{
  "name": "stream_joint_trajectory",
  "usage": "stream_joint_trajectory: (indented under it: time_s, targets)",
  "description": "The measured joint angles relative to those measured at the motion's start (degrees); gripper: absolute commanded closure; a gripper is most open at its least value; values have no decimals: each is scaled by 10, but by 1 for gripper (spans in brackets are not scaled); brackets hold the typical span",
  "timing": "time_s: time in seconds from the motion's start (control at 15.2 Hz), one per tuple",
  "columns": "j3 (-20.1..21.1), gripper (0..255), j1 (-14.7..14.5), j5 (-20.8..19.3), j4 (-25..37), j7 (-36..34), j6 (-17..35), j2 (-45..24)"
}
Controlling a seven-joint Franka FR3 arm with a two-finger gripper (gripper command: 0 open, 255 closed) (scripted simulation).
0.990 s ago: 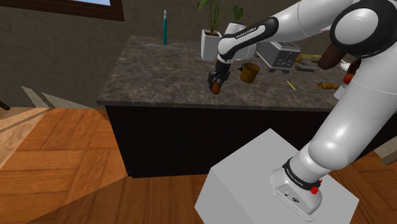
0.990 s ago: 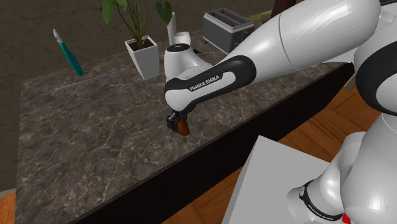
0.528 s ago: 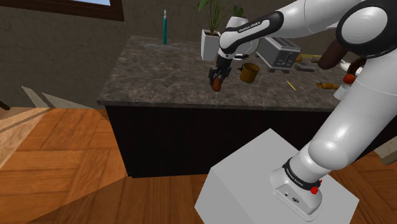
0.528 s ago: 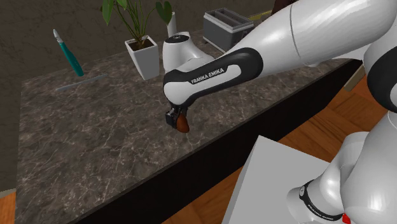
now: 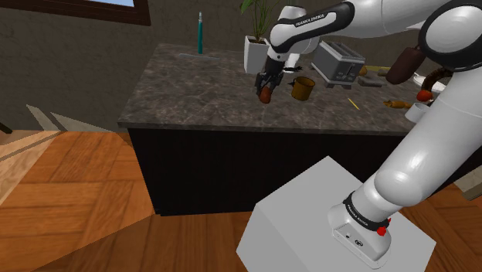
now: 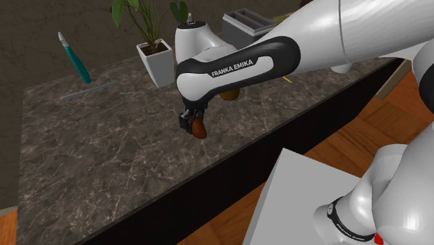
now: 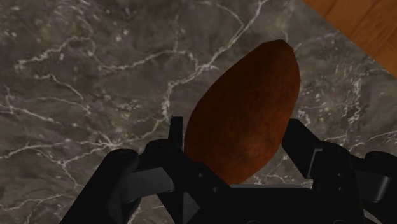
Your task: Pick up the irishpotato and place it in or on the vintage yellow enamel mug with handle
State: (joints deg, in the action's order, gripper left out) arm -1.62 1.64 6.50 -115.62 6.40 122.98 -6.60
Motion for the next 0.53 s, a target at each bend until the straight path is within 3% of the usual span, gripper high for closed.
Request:
stream_joint_trajectory:
  time_s: [0.53]
  targets:
    - [0, 255, 0, -4, 33, -7, -57, 24]
